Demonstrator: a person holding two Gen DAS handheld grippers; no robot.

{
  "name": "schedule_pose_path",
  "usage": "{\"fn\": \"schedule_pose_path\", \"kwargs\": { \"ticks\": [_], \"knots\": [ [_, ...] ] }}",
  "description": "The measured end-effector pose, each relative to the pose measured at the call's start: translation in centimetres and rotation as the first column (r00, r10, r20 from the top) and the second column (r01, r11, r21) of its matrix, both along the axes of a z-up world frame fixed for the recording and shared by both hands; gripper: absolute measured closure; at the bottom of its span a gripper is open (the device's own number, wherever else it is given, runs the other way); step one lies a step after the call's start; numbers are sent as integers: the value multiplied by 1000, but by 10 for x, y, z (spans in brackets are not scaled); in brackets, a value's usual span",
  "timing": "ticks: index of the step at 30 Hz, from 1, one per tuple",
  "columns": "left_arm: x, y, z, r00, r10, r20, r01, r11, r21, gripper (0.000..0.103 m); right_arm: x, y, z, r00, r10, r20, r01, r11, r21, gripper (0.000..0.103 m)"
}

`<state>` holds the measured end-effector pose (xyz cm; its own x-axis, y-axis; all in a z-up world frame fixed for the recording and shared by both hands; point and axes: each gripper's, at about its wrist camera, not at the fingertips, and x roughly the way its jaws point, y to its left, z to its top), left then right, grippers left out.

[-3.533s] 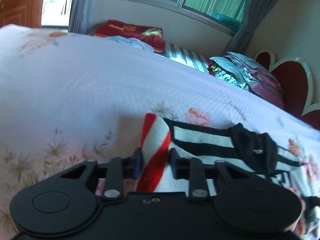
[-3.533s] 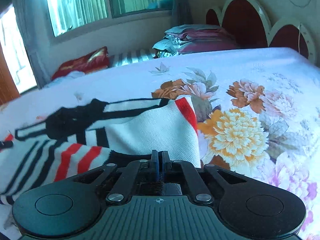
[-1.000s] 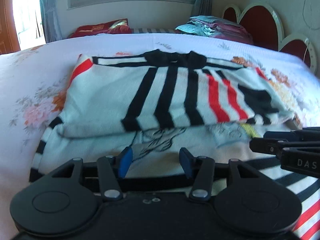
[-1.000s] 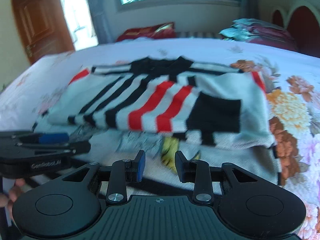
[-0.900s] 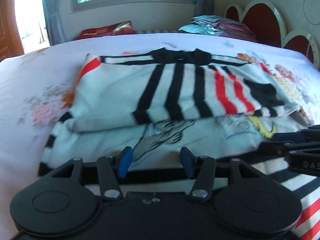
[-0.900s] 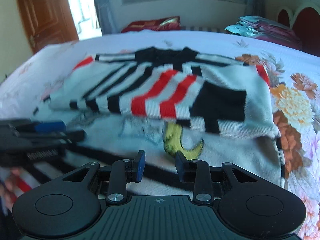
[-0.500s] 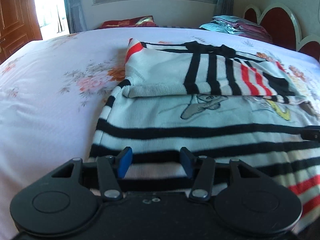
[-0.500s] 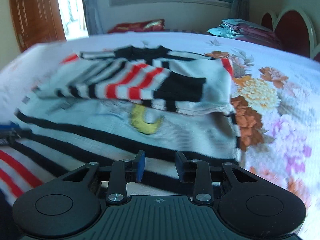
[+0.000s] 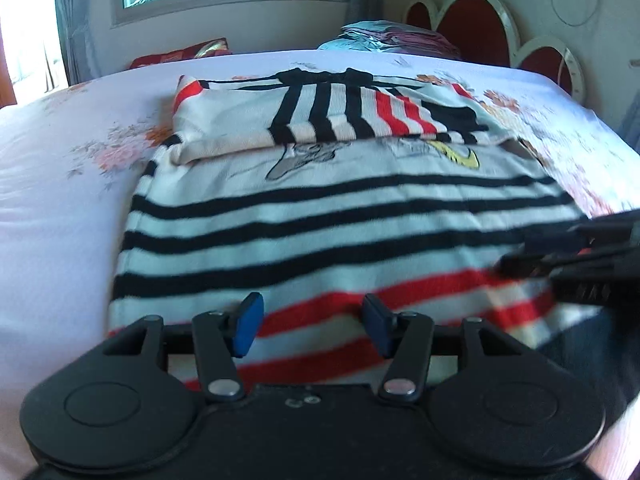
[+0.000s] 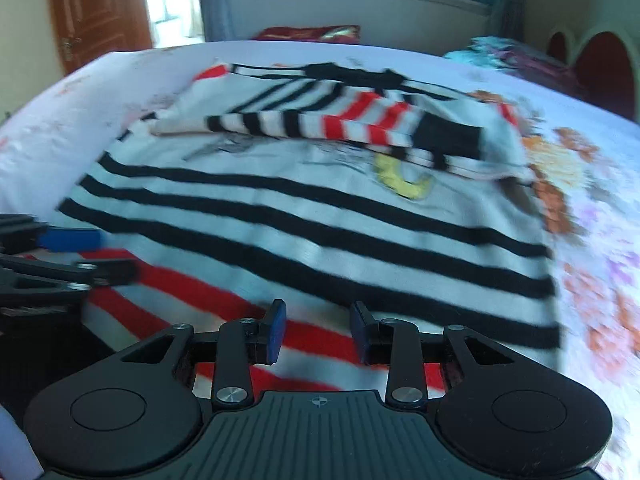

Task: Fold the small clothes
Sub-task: 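Move both tools toward the sweater hem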

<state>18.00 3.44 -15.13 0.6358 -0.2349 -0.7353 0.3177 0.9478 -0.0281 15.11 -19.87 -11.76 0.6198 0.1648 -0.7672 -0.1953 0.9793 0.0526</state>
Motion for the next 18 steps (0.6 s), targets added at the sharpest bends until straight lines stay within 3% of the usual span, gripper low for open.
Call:
{"fn": "schedule_pose_path", "kwargs": {
  "ticks": [13, 18],
  "knots": [
    [-37, 36, 5, 1000, -12, -17, 12, 1000, 5, 49, -61, -34, 12, 978, -207, -1, 207, 977, -49, 69],
    [-51, 46, 8, 1000, 5, -16, -5, 1000, 13, 47, -80, -34, 9, 975, -221, -13, 220, 973, -74, 69]
  ]
}}
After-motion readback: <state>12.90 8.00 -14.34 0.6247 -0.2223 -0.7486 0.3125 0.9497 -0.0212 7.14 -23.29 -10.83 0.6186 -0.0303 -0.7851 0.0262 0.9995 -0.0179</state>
